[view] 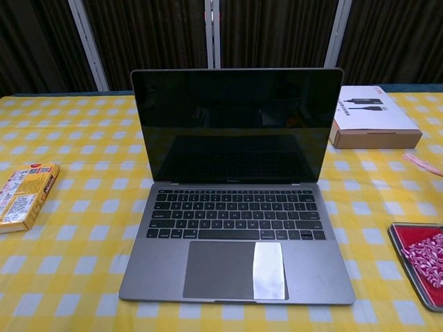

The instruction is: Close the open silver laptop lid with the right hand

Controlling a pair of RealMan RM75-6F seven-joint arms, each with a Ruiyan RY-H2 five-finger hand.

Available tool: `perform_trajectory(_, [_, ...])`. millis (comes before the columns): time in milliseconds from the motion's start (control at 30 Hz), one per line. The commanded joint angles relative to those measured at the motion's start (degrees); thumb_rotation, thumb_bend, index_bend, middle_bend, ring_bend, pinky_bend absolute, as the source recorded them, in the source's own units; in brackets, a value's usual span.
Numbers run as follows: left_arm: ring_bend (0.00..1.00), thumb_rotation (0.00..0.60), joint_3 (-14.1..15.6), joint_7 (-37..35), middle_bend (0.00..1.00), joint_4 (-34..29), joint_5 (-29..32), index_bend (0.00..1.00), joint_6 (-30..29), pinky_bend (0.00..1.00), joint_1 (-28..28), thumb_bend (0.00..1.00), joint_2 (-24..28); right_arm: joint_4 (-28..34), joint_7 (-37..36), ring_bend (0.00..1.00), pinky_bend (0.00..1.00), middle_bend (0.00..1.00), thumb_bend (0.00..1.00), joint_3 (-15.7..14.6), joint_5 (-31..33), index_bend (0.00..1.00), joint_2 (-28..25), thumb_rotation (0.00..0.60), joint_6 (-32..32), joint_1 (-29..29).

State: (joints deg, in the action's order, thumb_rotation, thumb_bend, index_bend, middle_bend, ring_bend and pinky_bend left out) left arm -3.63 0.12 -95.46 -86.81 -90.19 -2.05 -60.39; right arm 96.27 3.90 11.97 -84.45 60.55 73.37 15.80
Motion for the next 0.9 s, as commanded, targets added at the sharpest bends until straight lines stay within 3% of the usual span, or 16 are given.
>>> perform_trajectory(33, [0.0, 0.6, -0.43, 0.7, 0.0, 0.39, 1.16, 0.0, 1.13, 0.0, -0.6, 0.0, -0.49, 2.92, -1.64, 0.0, 0.0, 0.0, 1.0, 4.5, 4.87, 0.0, -3.52, 0.6, -8.75, 7.01])
perform_trajectory(267, [0.0, 0.6, -1.7, 1.63, 0.0, 1.03, 3.36, 0.0, 2.94, 0.0, -1.9, 0.0, -1.25, 5.76, -3.52, 0.0, 0.0, 0.0, 1.0, 9.34, 12.76, 0.0, -5.53, 0.6, -23.88, 18.16])
perform_trajectory(433, [0.0, 0.6, -1.9, 2.22, 0.0, 1.27, 4.12, 0.0, 3.2, 0.0, -2.04, 0.0, -1.58, 4.98, -2.11, 0.0, 0.0, 0.05, 1.0, 10.85, 20.25, 0.01, -4.29, 0.6, -33.21, 26.06])
perform_trajectory(600, [0.0, 0.6, -2.07, 2.36, 0.0, 1.65, 5.07, 0.0, 3.63, 0.0, -2.1, 0.0, -1.75, 3.85, 0.6, 0.05, 0.08, 0.15, 1.0, 11.03, 27.84, 0.11, -1.77, 0.6, -37.18, 32.19])
perform_trajectory(900, [0.0, 0.6, -2.15, 1.96, 0.0, 1.7, 5.64, 0.0, 3.88, 0.0, -2.11, 0.0, -1.55, 3.53, 5.72, 0.19, 0.23, 0.25, 1.0, 7.85, 41.28, 0.19, 1.86, 0.6, -38.96, 40.81])
